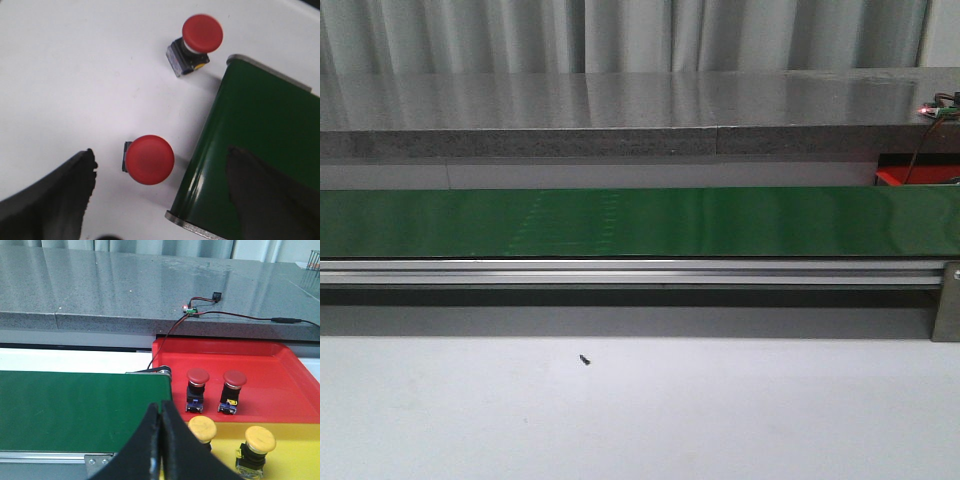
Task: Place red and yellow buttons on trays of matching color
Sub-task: 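Move the left gripper above the remaining red-capped buttons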
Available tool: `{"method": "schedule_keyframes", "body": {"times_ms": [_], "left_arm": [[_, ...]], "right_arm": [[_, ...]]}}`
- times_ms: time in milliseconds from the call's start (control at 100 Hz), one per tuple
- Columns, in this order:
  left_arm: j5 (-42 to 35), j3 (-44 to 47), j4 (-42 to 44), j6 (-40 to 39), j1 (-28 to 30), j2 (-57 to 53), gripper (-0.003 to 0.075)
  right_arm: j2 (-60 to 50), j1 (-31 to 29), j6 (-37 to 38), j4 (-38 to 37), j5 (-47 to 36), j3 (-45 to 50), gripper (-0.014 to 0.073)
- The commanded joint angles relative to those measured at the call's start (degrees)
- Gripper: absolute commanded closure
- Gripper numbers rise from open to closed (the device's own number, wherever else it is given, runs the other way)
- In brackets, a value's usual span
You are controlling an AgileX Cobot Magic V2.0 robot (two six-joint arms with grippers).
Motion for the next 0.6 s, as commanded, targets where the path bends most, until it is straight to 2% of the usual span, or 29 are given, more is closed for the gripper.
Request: {"method": "schedule_keyframes", "body": {"times_ms": [0,460,590], "left_arm": [[1.9,-3.5,-1.0,-0.8,0.2,0.8,0.0187],[3.3,-8.5,-0.5,-0.8,0.2,9.8,0.0188],[3.7,-8.5,0.9,-0.8,0.2,10.3,0.0237]], "right_arm": [[0.2,0.0,-0.1,-0.3,-4.9,-1.5,0.0717],[0.2,0.0,-0.1,-0.3,-4.9,-1.5,0.0717],[0.2,0.0,-0.1,-0.3,-4.9,-1.5,0.0717]]}}
